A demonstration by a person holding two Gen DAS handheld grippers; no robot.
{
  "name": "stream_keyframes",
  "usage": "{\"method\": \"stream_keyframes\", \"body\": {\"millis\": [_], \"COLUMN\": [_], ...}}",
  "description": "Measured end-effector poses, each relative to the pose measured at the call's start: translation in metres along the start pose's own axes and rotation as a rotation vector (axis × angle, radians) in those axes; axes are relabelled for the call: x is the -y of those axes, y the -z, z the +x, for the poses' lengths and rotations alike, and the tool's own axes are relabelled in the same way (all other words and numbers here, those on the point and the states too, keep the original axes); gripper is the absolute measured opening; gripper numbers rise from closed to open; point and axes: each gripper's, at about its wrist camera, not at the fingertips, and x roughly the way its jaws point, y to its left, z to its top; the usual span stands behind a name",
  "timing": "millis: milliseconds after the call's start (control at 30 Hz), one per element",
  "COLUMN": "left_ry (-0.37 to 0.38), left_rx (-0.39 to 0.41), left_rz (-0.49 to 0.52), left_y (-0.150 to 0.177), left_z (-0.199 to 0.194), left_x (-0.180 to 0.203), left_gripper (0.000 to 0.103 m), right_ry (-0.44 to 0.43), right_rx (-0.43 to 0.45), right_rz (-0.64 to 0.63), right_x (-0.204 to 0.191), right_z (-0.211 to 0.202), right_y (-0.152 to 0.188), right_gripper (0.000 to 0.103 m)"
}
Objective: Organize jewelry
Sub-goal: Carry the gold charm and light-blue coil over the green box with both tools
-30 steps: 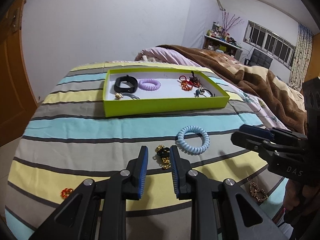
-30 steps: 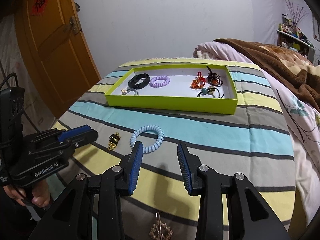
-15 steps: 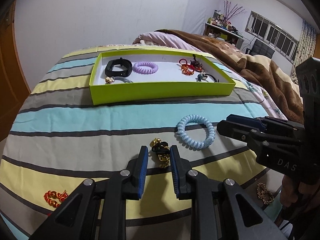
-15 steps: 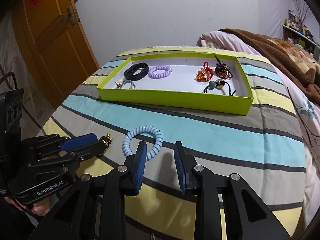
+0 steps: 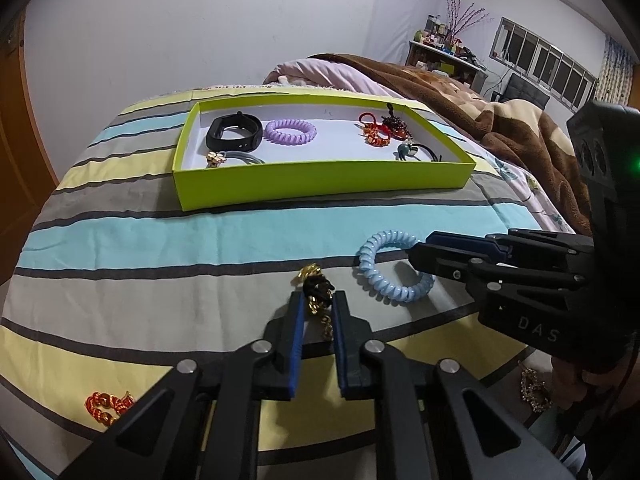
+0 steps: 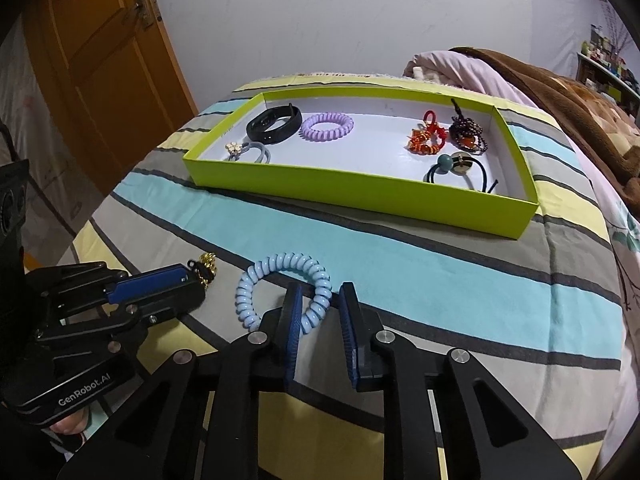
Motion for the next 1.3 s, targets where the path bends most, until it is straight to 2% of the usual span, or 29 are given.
{"method": "stream_keyframes", "body": {"millis": [133,533,633,1300], "left_ry": [0.002,-0.004,-0.009,0.005], "left_rx": [0.000,0.029,0.042,0.147], "left_rz": [-0.001,0.012,0.008,0.019], "left_y": [-0.001,-0.005,-0.007,-0.036], "left_z": [0.001,-0.004,-0.009,-0.034], "left_x": [-0.002,-0.002,-0.003,-0.005], "left_gripper": [0.013,0.011,0.004,0.004], "right_ry": [0.017,0.034,0.036,0.052], "right_rx": [-0.006,0.026,0.045,0.154], "right_rz": [-0.030,-0.022,-0.020,0.002], "right_x": [-0.004,-0.001,-0.001,0.009], "right_z": [0.003,-0.006,-0.012,-0.047], "right_y": [-0.001,-0.002,-0.004,-0.027], "right_gripper": [0.010,0.009,0.009,0.009]}}
